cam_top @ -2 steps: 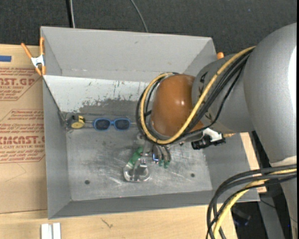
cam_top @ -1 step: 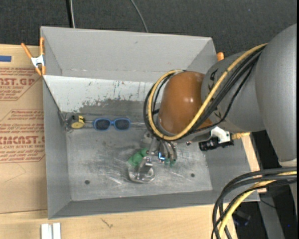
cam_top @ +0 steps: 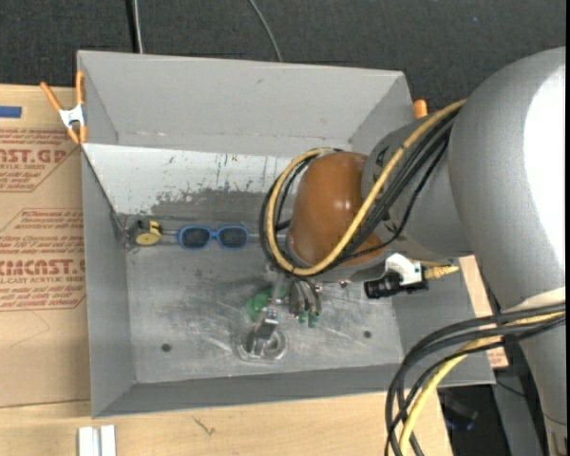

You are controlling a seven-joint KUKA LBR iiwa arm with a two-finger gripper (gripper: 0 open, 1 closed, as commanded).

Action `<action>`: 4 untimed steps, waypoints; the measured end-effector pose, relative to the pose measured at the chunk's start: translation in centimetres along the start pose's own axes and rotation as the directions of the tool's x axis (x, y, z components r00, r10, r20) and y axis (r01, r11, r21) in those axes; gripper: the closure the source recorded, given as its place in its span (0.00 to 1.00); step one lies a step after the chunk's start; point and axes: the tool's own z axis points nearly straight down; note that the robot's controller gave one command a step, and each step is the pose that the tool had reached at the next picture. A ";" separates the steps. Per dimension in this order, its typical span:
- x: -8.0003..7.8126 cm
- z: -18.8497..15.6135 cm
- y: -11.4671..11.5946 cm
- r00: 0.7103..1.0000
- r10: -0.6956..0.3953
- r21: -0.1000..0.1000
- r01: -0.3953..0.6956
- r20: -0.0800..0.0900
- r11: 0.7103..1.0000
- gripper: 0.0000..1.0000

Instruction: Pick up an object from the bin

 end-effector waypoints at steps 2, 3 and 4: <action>-0.2 -0.6 0.3 1.000 -0.003 -0.002 0.003 0.008 1.000 1.00; -0.2 -1.3 0.4 1.000 -0.004 0.002 0.004 0.005 1.000 1.00; -0.3 -7.3 0.6 1.000 -0.005 0.000 0.005 0.011 1.000 1.00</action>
Offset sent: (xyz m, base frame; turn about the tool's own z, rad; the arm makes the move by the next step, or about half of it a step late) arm 0.0000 0.0000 0.0000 0.0000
